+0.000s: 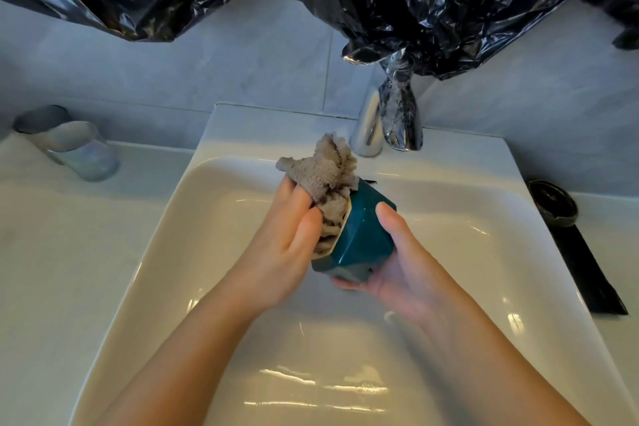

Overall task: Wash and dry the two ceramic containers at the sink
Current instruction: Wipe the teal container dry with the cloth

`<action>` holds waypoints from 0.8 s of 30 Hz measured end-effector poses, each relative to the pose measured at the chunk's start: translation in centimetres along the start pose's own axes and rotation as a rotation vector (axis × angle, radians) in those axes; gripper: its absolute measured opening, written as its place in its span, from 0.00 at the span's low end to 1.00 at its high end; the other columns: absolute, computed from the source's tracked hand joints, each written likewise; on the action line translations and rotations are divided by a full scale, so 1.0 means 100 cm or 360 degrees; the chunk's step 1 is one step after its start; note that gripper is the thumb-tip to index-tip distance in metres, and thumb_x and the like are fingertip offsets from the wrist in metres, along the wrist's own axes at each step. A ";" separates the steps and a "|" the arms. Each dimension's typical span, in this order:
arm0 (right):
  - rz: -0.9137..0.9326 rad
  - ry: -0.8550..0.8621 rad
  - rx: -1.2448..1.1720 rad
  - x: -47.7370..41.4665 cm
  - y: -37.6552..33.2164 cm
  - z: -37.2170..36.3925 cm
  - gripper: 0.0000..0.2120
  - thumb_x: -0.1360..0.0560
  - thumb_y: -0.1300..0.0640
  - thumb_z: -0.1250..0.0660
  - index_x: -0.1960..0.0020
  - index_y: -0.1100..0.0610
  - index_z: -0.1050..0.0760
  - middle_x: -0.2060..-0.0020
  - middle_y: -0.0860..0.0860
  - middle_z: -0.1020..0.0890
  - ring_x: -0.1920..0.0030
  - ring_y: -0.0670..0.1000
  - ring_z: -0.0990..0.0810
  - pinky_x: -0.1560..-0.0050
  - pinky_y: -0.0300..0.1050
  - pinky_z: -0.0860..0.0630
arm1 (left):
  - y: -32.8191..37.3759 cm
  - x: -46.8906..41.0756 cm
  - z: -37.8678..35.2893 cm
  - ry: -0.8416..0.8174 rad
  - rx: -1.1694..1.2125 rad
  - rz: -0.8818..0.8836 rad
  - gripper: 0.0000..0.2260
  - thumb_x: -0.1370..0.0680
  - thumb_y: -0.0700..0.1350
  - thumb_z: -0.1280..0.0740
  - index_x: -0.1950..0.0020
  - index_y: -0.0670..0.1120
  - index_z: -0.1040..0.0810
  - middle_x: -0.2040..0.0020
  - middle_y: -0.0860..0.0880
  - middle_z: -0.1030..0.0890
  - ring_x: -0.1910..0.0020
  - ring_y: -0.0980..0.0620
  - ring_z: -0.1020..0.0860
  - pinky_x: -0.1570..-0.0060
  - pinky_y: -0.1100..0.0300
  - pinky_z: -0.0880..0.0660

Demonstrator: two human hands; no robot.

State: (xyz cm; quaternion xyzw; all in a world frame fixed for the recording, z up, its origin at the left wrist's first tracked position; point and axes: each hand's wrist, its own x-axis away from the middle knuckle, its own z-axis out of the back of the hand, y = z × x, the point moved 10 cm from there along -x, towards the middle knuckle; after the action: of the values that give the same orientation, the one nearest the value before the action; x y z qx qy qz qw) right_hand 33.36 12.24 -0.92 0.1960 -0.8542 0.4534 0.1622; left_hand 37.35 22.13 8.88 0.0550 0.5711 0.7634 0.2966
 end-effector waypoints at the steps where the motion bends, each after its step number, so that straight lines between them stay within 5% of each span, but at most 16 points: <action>1: 0.0007 0.0008 0.0071 0.000 -0.001 0.000 0.45 0.43 0.38 0.20 0.30 0.48 0.30 0.40 0.59 0.18 0.42 0.61 0.18 0.51 0.57 0.21 | -0.001 0.000 0.001 0.0026 0.0029 0.0014 0.17 0.20 0.42 0.47 0.32 0.52 0.31 0.39 0.48 0.26 0.38 0.52 0.27 0.39 0.53 0.28; 5: 0.0080 0.0082 0.0387 0.004 -0.009 0.002 0.36 0.37 0.38 0.26 0.32 0.44 0.30 0.41 0.57 0.18 0.43 0.62 0.18 0.51 0.60 0.20 | -0.010 0.003 0.004 0.0141 -0.0095 0.0122 0.10 0.19 0.45 0.44 0.43 0.51 0.25 0.49 0.52 0.21 0.50 0.55 0.22 0.53 0.49 0.22; 9: 0.0156 0.0046 0.0621 0.010 -0.018 -0.002 0.34 0.37 0.38 0.28 0.33 0.39 0.30 0.42 0.51 0.17 0.44 0.56 0.17 0.50 0.59 0.18 | -0.022 0.003 0.006 0.0185 -0.0117 0.0328 0.13 0.17 0.49 0.46 0.47 0.44 0.24 0.53 0.49 0.19 0.54 0.53 0.21 0.54 0.50 0.21; 12: 0.0199 0.0037 0.0721 0.012 -0.020 -0.004 0.33 0.36 0.41 0.27 0.33 0.38 0.31 0.44 0.48 0.17 0.44 0.53 0.17 0.48 0.57 0.18 | -0.034 0.003 0.013 0.0220 -0.0070 0.0527 0.14 0.17 0.47 0.46 0.52 0.43 0.24 0.58 0.46 0.20 0.58 0.54 0.20 0.62 0.60 0.21; 14: 0.0200 -0.0007 0.0704 0.012 -0.019 -0.008 0.36 0.38 0.39 0.25 0.32 0.38 0.31 0.43 0.48 0.18 0.43 0.53 0.17 0.49 0.54 0.18 | -0.034 0.003 0.020 0.0294 -0.0173 0.0552 0.15 0.17 0.47 0.46 0.61 0.47 0.28 0.64 0.49 0.24 0.65 0.60 0.24 0.69 0.71 0.30; 19: 0.0222 -0.0117 0.0553 0.012 -0.024 -0.014 0.47 0.43 0.34 0.21 0.28 0.45 0.32 0.37 0.57 0.22 0.39 0.59 0.20 0.53 0.51 0.20 | -0.019 0.004 0.044 0.0433 -0.0922 0.0402 0.17 0.22 0.54 0.41 0.70 0.51 0.30 0.73 0.54 0.29 0.73 0.57 0.29 0.74 0.68 0.35; 24: 0.0245 -0.0114 0.0255 0.013 -0.031 -0.006 0.50 0.42 0.35 0.21 0.27 0.53 0.33 0.38 0.59 0.20 0.44 0.58 0.17 0.57 0.50 0.19 | 0.004 -0.002 0.043 0.0125 -0.1239 -0.0062 0.15 0.27 0.53 0.44 0.69 0.50 0.26 0.71 0.57 0.29 0.71 0.55 0.29 0.71 0.56 0.27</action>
State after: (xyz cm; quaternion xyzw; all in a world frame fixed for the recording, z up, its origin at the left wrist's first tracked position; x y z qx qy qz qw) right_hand 33.77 10.87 2.19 0.1583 -0.8329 0.5241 0.0802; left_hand 39.15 25.57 10.80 -0.1018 0.2506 0.9188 0.2876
